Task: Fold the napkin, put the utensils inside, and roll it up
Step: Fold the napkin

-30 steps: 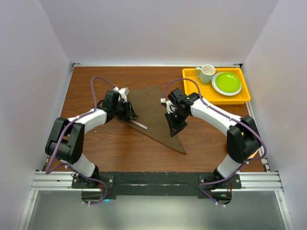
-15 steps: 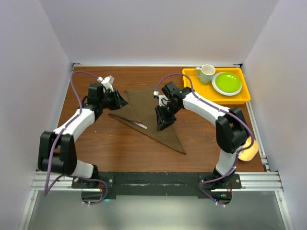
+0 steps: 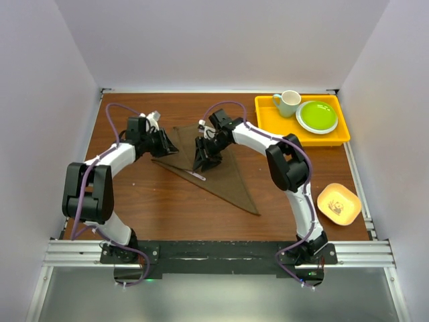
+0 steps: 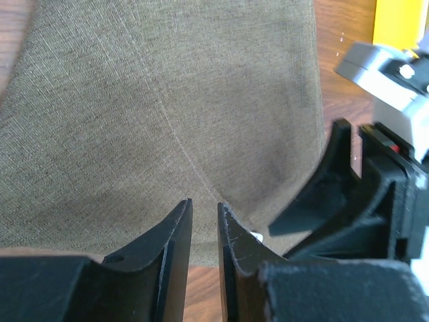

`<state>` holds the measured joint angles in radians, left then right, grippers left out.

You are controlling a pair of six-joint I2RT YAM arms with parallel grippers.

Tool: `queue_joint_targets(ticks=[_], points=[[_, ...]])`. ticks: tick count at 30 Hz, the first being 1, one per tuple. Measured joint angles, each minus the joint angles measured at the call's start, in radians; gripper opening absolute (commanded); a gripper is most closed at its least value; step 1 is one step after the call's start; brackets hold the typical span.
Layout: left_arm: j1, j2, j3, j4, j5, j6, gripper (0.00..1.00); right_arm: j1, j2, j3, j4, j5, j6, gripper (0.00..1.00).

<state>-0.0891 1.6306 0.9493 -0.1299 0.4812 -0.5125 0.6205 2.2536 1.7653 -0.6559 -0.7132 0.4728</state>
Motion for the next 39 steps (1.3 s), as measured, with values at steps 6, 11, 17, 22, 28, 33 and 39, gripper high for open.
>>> queue_joint_targets(ticks=[6, 11, 17, 22, 28, 33, 39], points=[[0.01, -0.006, 0.002, -0.031, 0.009, 0.002, 0.26, 0.0, 0.067, 0.046, 0.048, -0.035, 0.036, 0.44], [0.019, -0.026, 0.002, -0.048, 0.01, 0.011, 0.25, 0.0, 0.121, 0.082, 0.069, -0.047, 0.06, 0.31], [0.038, -0.041, 0.002, -0.061, 0.01, 0.027, 0.25, 0.0, 0.13, 0.087, 0.08, -0.058, 0.078, 0.12], [0.045, -0.041, 0.002, -0.067, 0.01, 0.034, 0.25, 0.001, 0.121, 0.053, 0.123, -0.067, 0.118, 0.09], [0.051, -0.013, 0.002, -0.06, 0.019, 0.033, 0.24, 0.004, 0.092, -0.025, 0.175, -0.08, 0.171, 0.07], [0.051, 0.027, 0.002, -0.06, 0.022, 0.033, 0.24, 0.02, 0.073, -0.038, 0.221, -0.099, 0.215, 0.07], [0.052, 0.045, 0.009, -0.076, 0.021, 0.034, 0.24, 0.035, 0.057, -0.069, 0.28, -0.12, 0.251, 0.08]])
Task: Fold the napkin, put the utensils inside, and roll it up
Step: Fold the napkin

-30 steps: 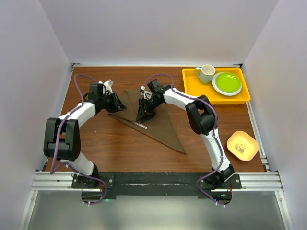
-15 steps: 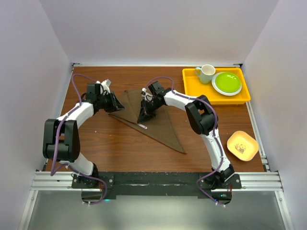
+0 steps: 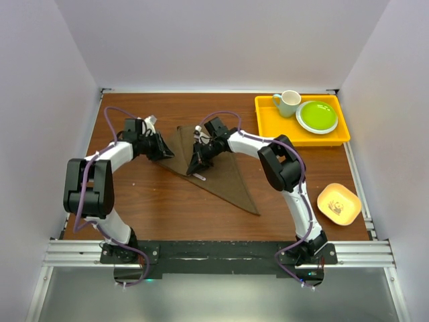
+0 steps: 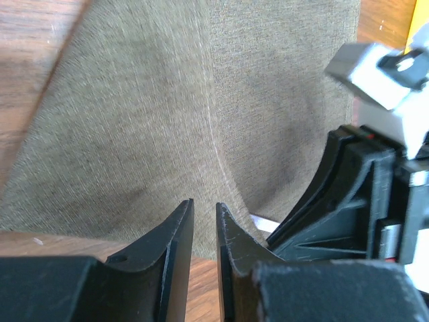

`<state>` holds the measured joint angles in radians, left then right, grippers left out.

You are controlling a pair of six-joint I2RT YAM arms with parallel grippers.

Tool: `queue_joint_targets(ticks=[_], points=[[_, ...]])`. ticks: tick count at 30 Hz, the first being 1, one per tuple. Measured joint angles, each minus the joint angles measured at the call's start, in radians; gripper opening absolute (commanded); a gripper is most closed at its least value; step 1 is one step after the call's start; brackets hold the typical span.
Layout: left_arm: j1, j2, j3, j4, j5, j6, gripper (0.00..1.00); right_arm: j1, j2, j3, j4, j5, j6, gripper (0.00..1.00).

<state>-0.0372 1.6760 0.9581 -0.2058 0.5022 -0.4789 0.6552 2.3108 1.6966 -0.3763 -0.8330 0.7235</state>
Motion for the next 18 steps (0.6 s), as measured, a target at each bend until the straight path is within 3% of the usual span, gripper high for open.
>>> queue_joint_targets(ticks=[7, 13, 18], points=[[0.003, 0.013, 0.016, -0.003, 0.0, 0.0, 0.24, 0.004, 0.0, -0.021, 0.002, 0.0, 0.006, 0.16], [0.003, 0.037, 0.016, 0.008, 0.013, -0.006, 0.24, 0.004, 0.0, 0.006, -0.061, 0.009, -0.035, 0.17], [0.004, 0.097, 0.025, 0.088, 0.055, -0.054, 0.21, 0.004, 0.0, 0.068, -0.121, 0.018, -0.076, 0.38]])
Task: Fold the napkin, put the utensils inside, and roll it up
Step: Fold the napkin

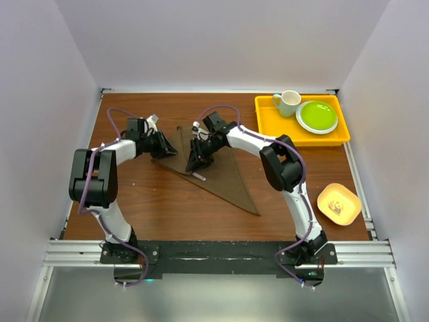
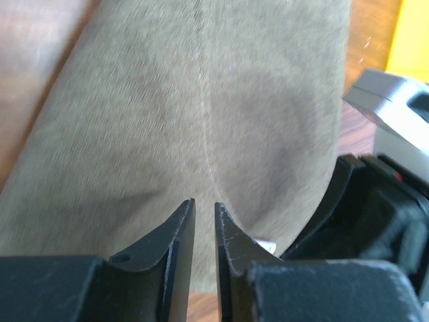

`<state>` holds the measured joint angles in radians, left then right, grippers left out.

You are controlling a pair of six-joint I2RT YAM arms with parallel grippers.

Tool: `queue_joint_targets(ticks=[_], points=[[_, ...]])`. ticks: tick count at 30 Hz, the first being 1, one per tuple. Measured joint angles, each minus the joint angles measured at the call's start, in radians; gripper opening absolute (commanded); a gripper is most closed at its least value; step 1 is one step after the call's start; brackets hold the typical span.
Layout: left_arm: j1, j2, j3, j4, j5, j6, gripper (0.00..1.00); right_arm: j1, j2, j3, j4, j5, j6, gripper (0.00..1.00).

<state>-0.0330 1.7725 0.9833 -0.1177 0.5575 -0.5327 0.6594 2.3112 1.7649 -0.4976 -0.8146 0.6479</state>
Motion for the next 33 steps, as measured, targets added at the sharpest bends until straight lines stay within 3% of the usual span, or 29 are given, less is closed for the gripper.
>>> queue_joint_targets(ticks=[3, 9, 18, 27, 31, 32, 33], points=[[0.0, 0.056, 0.025, 0.075, 0.023, -0.042, 0.19, 0.0, 0.001, 0.053, -0.064, 0.022, -0.045, 0.47], [0.0, 0.174, 0.127, 0.187, 0.05, -0.098, 0.17, 0.0, 0.001, 0.163, -0.212, 0.101, -0.149, 0.49], [0.002, 0.3, 0.243, 0.262, 0.064, -0.145, 0.16, 0.008, 0.032, 0.243, -0.253, 0.079, -0.189, 0.33], [0.01, 0.377, 0.299, 0.275, 0.064, -0.155, 0.16, 0.066, 0.151, 0.269, -0.254, 0.057, -0.204, 0.29], [0.01, 0.373, 0.302, 0.253, 0.062, -0.139, 0.25, 0.071, 0.157, 0.283, -0.291, 0.063, -0.212, 0.38], [0.01, 0.366, 0.302, 0.243, 0.06, -0.134, 0.28, 0.069, 0.157, 0.299, -0.306, 0.067, -0.215, 0.48], [0.01, 0.353, 0.302, 0.229, 0.057, -0.127, 0.31, 0.066, 0.156, 0.315, -0.321, 0.072, -0.217, 0.53]])
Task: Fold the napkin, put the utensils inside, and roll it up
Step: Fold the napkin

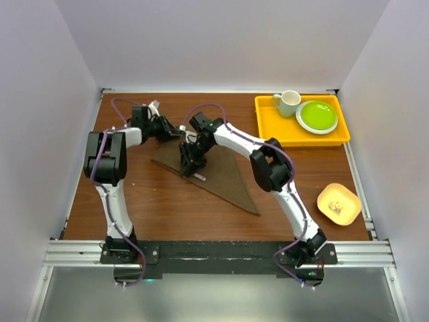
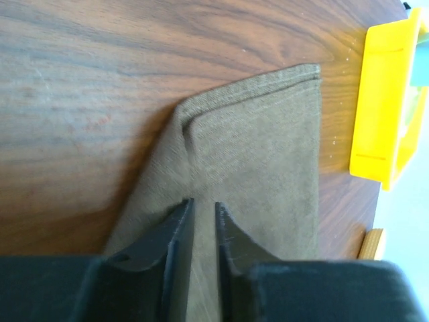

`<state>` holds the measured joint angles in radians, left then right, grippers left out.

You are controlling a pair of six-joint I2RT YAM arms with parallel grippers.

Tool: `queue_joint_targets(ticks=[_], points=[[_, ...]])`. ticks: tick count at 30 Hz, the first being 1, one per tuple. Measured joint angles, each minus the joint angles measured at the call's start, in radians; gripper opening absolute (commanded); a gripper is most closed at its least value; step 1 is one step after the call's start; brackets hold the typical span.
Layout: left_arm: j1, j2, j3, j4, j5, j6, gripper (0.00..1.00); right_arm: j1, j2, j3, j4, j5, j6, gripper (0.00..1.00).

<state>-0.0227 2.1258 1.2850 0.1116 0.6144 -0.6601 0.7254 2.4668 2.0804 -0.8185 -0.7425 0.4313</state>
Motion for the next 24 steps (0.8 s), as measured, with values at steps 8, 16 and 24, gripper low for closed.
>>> queue_joint_targets(ticks=[8, 16, 24], points=[[-0.062, -0.304, -0.031, -0.151, -0.095, 0.098, 0.53, -0.116, -0.431, -0.246, -0.092, 0.216, 0.002, 0.7], [-0.505, -0.684, -0.288, -0.159, -0.278, 0.153, 0.47, -0.378, -1.02, -0.587, -0.243, 0.682, -0.005, 0.86], [-1.065, -0.682, -0.335, -0.116, -0.624, 0.192, 0.41, -0.596, -1.22, -0.77, -0.327, 0.813, -0.032, 0.87]])
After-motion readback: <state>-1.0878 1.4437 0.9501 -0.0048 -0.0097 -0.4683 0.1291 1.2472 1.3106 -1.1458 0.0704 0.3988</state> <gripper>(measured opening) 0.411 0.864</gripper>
